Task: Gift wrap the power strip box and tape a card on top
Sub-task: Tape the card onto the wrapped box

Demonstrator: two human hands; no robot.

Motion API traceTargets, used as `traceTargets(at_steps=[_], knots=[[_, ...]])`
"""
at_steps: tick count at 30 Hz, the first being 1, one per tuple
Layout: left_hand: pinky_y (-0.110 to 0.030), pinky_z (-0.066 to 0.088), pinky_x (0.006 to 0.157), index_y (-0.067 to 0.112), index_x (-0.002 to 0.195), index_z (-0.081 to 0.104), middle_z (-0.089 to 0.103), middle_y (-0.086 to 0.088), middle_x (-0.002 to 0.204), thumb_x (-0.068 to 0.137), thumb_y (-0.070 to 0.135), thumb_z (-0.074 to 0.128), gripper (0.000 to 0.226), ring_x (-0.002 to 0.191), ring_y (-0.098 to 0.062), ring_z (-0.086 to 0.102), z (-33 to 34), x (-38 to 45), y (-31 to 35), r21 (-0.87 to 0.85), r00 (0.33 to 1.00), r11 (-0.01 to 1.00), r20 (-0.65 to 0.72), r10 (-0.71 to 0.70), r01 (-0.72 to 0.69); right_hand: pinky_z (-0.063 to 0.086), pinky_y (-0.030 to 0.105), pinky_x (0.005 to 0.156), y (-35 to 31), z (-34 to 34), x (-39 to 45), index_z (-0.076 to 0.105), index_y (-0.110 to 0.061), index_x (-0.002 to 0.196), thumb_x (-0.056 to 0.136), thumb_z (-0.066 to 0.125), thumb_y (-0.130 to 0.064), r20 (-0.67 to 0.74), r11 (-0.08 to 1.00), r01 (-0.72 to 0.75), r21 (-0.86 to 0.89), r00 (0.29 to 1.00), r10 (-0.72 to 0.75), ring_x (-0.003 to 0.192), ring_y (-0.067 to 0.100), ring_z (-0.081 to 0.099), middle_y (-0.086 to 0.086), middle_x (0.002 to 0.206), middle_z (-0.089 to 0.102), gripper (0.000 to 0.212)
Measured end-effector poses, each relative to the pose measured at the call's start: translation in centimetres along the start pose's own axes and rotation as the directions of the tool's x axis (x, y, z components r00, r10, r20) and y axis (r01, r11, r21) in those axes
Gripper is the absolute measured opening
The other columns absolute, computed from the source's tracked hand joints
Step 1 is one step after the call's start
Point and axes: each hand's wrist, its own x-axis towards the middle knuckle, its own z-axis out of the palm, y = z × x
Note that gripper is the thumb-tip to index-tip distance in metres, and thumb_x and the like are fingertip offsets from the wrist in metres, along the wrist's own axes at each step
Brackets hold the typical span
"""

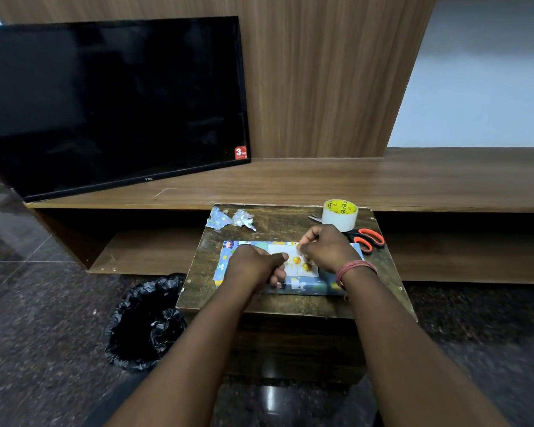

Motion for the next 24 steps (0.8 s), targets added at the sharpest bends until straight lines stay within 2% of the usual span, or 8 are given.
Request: traceTargets(at_steps=[4,8,10,13,15,17,19,24], knots=[[-0.012,0.031,0.034,-0.005,0.092,0.069,0.070,-0.011,0.067,0.093,0.018,0.073,0.024,0.033,-0.005,0.050,0.5,1.2,0.3,-0.084,0.999,0.996,-0.040,0.002,-0.005,0.053,0.027,0.069,0.5,-0.3,0.8,0.072,-0.009,0.081,0.086,0.067,-0.007,-0.061,0.999,-0.009,-0.042,0.998,0.007,0.071,0.018,0.069,0.004,0.079,0.075,0.008],[-0.016,0.035,0.038,0.004,0.082,0.066,0.072,-0.010,0.068,0.092,0.019,0.074,0.020,0.039,-0.009,0.053,0.8,2.8,0.0,-0.175,0.997,0.985,-0.070,-0.014,0.002,0.056,0.034,0.076,1.4,-1.2,2.1,0.068,-0.013,0.083,0.087,0.058,-0.009,-0.198,0.993,-0.010,-0.114,0.980,-0.013,0.081,0.025,0.069,0.002,0.080,0.072,0.012],[-0.016,0.033,0.039,0.008,0.075,0.066,0.073,-0.008,0.068,0.091,0.020,0.074,0.021,0.044,-0.012,0.053,0.7,3.4,-0.1,-0.202,0.998,0.979,-0.067,-0.023,0.009,0.053,0.036,0.077,1.7,-1.8,2.8,0.065,-0.016,0.097,0.090,0.061,-0.012,-0.288,0.982,0.015,-0.188,0.955,-0.070,0.086,0.033,0.068,0.009,0.099,0.069,0.008],[-0.015,0.031,0.040,0.009,0.075,0.068,0.074,-0.007,0.069,0.091,0.020,0.074,0.020,0.046,-0.013,0.053,0.7,3.8,-0.2,-0.203,0.998,0.979,-0.063,-0.027,0.014,0.050,0.042,0.083,2.0,-2.6,3.8,0.059,-0.011,0.125,0.093,0.062,-0.010,-0.415,0.925,0.029,-0.380,0.888,-0.198,0.099,0.042,0.063,0.014,0.135,0.044,0.033],[-0.015,0.031,0.040,0.009,0.075,0.069,0.075,-0.009,0.071,0.091,0.020,0.074,0.020,0.046,-0.014,0.054,0.8,4.1,-0.2,-0.199,0.997,0.980,-0.069,-0.025,0.011,0.047,0.041,0.083,2.0,-2.7,4.5,0.055,-0.007,0.132,0.092,0.061,-0.004,-0.378,0.889,0.032,-0.456,0.897,-0.227,0.107,0.042,0.059,0.015,0.142,0.042,0.041],[-0.016,0.031,0.039,0.009,0.074,0.069,0.076,-0.010,0.073,0.091,0.020,0.073,0.021,0.047,-0.013,0.055,0.9,4.3,-0.2,-0.189,0.997,0.982,-0.073,-0.018,0.004,0.044,0.041,0.090,2.5,-2.5,5.1,0.055,-0.001,0.133,0.089,0.059,0.001,-0.304,0.894,0.041,-0.447,0.933,-0.194,0.116,0.042,0.056,0.021,0.138,0.050,0.044],[-0.017,0.032,0.039,0.007,0.079,0.071,0.076,-0.009,0.074,0.092,0.019,0.072,0.018,0.047,-0.013,0.054,0.9,4.3,0.0,-0.203,0.997,0.979,-0.072,-0.018,0.003,0.046,0.041,0.094,2.8,-2.1,5.5,0.059,0.002,0.128,0.087,0.059,0.003,-0.287,0.912,0.035,-0.409,0.944,-0.165,0.116,0.043,0.057,0.026,0.128,0.059,0.041],[-0.016,0.034,0.040,0.000,0.096,0.071,0.075,-0.008,0.075,0.096,0.018,0.068,0.018,0.042,-0.007,0.053,1.0,3.6,0.4,-0.248,0.999,0.969,-0.043,-0.005,-0.006,0.041,0.027,0.079,2.2,-1.9,5.6,0.065,-0.004,0.119,0.084,0.053,0.012,-0.442,0.987,0.055,-0.149,0.889,-0.116,0.103,0.035,0.063,0.021,0.110,0.068,0.041]])
